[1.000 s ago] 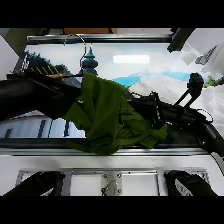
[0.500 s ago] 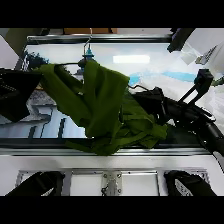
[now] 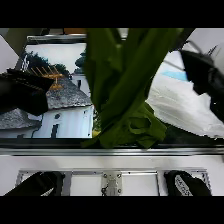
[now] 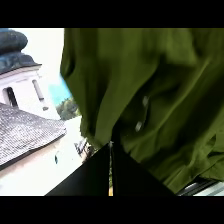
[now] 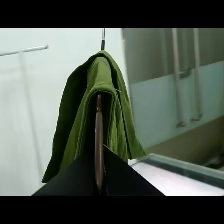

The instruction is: Fold the clothes and pants, and hang the long-sleeved shirts on hangers.

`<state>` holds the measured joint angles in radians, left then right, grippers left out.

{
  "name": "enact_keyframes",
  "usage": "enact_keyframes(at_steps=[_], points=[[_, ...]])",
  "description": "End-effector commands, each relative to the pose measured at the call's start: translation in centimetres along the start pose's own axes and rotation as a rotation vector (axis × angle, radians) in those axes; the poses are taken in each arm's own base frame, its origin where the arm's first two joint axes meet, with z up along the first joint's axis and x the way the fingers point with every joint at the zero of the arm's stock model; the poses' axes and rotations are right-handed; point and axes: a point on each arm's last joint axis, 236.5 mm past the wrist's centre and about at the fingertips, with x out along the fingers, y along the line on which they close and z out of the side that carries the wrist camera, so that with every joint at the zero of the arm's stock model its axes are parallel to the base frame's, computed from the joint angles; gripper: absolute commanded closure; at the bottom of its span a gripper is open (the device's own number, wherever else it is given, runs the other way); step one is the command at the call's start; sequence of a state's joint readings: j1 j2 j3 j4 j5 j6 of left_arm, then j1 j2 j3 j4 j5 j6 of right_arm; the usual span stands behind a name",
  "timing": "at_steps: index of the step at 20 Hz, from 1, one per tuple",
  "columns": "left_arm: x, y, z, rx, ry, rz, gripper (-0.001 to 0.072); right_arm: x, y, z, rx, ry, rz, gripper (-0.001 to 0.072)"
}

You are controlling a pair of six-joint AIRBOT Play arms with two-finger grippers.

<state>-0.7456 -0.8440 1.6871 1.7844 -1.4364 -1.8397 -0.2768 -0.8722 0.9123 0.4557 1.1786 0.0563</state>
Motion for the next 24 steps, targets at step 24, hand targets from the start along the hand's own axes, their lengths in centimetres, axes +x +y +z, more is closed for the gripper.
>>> enact_keyframes(at_steps=[24], points=[[6.8,3.6,0.3,0.048,0.085,0.139,0.0692,-24.4,-11.7,32.7,-0.889,-0.223,-1.380,0.0708]])
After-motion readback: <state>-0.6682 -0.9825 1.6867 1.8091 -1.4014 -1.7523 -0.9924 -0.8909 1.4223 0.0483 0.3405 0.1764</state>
